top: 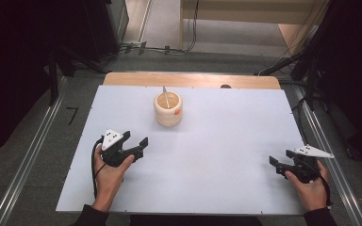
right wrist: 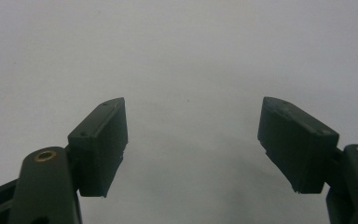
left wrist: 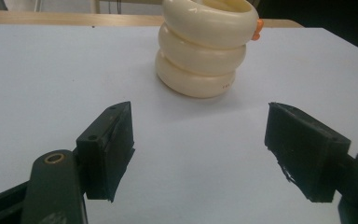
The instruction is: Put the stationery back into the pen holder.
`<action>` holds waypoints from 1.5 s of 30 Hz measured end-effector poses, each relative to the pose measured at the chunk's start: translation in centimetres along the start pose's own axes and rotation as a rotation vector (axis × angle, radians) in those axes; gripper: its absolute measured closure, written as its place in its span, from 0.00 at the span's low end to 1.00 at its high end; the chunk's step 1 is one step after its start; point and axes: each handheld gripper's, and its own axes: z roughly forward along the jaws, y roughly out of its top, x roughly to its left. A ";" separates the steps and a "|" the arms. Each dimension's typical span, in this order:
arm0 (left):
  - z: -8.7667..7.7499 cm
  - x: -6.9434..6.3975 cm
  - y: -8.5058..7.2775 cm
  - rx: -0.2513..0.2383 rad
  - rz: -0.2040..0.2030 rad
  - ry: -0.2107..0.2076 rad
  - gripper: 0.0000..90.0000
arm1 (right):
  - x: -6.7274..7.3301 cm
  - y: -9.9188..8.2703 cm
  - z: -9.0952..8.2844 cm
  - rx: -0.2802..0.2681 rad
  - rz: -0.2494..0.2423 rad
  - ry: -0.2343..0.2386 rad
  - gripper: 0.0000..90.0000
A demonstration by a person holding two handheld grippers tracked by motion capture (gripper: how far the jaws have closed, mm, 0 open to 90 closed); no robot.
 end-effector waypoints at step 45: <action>-3.9 1.1 -2.1 0.013 0.012 0.030 0.26 | 0.4 -0.4 -0.9 -0.010 0.000 -0.002 0.25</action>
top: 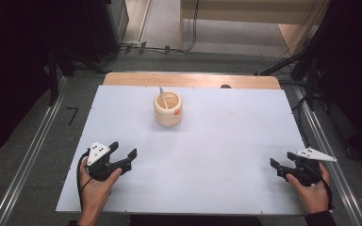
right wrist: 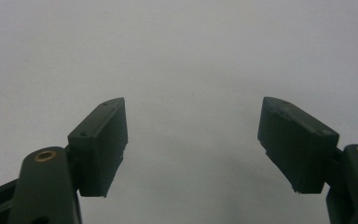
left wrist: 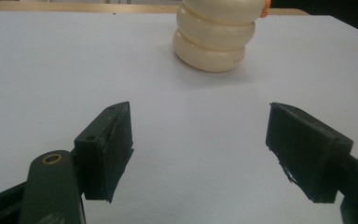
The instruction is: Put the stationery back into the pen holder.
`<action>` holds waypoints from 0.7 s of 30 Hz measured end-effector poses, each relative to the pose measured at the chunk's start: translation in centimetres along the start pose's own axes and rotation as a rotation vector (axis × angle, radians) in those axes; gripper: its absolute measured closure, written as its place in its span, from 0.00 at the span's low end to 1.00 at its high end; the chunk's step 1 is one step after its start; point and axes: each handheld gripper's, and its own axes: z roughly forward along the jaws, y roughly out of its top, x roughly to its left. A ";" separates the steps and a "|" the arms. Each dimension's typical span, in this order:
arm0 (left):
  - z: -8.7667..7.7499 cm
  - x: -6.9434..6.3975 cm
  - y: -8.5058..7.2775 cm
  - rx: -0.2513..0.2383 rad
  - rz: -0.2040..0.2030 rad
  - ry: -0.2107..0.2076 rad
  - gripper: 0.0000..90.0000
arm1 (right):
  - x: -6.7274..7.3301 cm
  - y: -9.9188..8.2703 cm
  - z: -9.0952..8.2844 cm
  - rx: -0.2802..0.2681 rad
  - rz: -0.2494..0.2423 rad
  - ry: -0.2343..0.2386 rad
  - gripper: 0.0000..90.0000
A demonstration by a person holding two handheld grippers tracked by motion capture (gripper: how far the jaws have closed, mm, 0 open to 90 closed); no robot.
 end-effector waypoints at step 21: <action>-1.4 -0.4 -0.4 -0.010 0.009 -0.008 0.26 | 0.1 -0.4 -0.7 -0.002 0.006 0.004 0.25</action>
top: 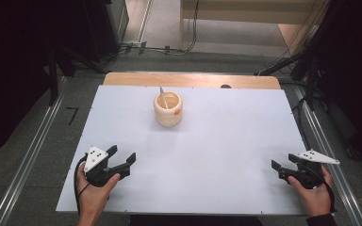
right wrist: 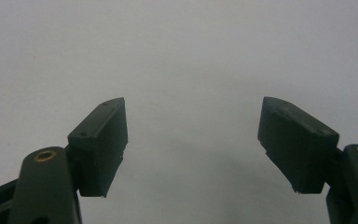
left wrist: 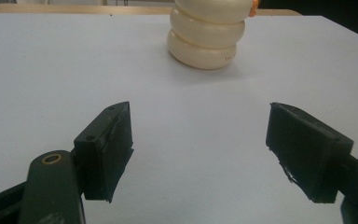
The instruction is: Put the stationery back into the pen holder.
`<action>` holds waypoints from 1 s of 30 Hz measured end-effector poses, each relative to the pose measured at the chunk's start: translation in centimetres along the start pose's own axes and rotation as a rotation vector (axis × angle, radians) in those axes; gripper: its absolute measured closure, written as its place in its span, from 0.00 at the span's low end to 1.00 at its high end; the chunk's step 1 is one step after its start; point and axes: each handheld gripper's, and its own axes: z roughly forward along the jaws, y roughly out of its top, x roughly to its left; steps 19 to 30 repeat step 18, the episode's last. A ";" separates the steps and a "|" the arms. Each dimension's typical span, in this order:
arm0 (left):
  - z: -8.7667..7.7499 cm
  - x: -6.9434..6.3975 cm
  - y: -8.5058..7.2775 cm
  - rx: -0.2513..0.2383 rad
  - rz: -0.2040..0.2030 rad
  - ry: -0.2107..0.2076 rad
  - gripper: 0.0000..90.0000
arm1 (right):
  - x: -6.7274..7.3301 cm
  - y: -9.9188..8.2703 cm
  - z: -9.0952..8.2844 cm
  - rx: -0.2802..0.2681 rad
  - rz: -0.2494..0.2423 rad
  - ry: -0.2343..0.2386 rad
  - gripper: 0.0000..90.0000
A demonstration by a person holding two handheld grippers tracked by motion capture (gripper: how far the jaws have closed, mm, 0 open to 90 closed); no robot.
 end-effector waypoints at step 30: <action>-0.7 0.7 -0.3 -0.004 -0.019 0.014 0.25 | 0.0 -0.2 -0.4 -0.002 0.001 -0.002 0.25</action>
